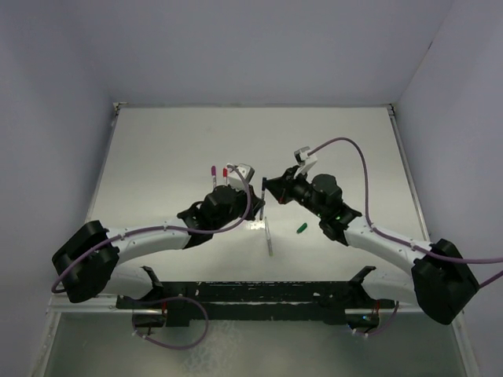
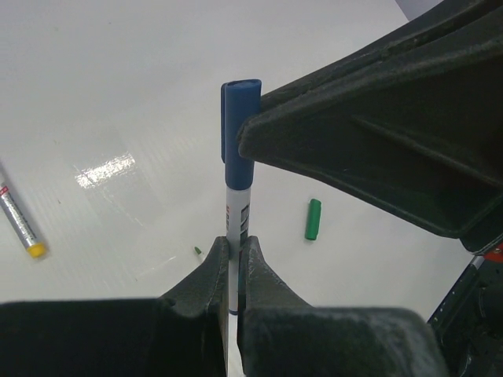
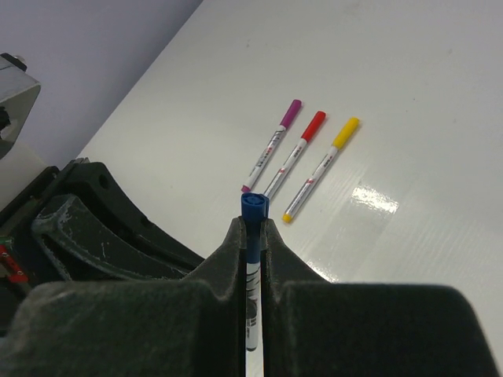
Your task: Insert the pens into the pen caps
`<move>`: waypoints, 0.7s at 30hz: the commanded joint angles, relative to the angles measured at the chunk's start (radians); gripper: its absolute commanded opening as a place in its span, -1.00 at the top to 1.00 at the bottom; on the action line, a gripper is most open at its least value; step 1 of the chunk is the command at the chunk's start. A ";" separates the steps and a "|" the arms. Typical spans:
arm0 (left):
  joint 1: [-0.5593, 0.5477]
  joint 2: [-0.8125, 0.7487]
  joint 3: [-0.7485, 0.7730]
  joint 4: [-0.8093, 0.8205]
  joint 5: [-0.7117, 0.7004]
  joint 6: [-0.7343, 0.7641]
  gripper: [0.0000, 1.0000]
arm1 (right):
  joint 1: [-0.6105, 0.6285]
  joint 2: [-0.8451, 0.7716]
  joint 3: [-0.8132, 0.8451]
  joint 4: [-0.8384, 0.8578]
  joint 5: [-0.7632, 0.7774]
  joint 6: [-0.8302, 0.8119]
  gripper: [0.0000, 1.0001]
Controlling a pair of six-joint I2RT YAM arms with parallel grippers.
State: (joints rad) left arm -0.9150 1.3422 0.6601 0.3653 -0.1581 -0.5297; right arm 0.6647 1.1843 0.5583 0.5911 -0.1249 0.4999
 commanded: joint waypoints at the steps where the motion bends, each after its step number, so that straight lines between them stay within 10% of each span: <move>1: 0.056 -0.074 0.106 0.282 -0.100 0.023 1.00 | 0.063 0.051 -0.028 -0.274 -0.135 -0.055 1.00; 21: 0.067 -0.088 0.096 0.100 -0.145 0.043 1.00 | 0.071 -0.071 0.021 -0.359 0.133 -0.063 1.00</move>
State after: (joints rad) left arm -0.8520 1.2606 0.7288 0.5053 -0.2546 -0.5137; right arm 0.7376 1.1851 0.5438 0.2672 -0.0944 0.4484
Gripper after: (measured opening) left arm 0.028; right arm 0.004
